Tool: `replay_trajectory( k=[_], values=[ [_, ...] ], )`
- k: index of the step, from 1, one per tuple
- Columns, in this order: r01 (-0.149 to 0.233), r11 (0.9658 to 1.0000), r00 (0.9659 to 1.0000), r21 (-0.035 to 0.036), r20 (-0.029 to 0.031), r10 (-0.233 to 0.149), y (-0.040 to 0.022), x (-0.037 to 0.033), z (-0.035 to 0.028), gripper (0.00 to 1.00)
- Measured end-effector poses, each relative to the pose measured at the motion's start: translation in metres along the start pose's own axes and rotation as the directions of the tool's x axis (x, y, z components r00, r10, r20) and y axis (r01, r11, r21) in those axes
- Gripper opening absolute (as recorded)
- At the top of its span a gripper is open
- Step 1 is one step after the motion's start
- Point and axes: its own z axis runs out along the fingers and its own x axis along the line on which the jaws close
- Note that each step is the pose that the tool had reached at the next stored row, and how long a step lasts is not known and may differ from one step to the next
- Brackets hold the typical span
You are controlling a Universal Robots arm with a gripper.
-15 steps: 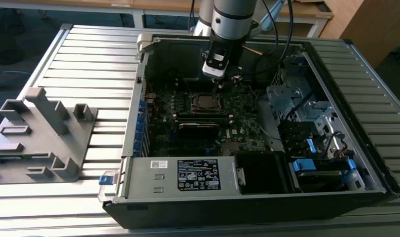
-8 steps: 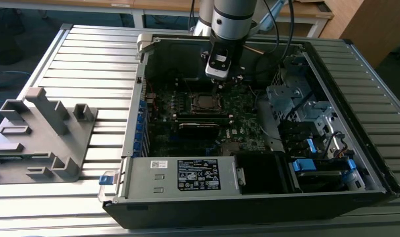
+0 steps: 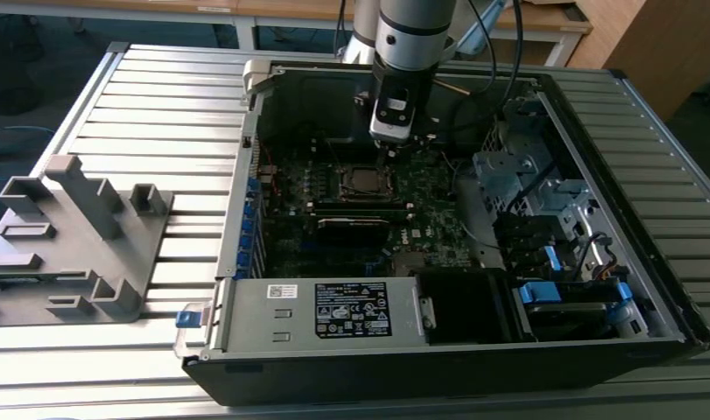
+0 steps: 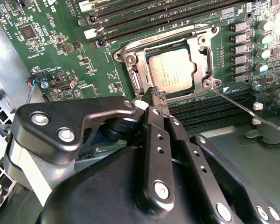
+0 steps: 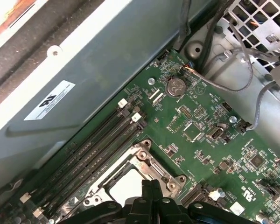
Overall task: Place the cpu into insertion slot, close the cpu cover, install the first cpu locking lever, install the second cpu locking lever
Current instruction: 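Close the cpu cover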
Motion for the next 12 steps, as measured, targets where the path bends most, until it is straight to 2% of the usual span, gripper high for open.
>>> replay_trajectory(
  k=[6,9,12],
  values=[
    [0.017,0.9999,0.9999,0.0003,-0.0004,-0.017,0.0,0.0,0.0001,0.1],
    [0.049,0.9988,0.9988,0.0009,-0.0013,-0.049,0.0,0.0,0.0003,0.1],
    [0.089,0.9961,0.9961,0.0018,-0.0023,-0.089,0.0,0.0,0.0005,0.1]
  ],
)
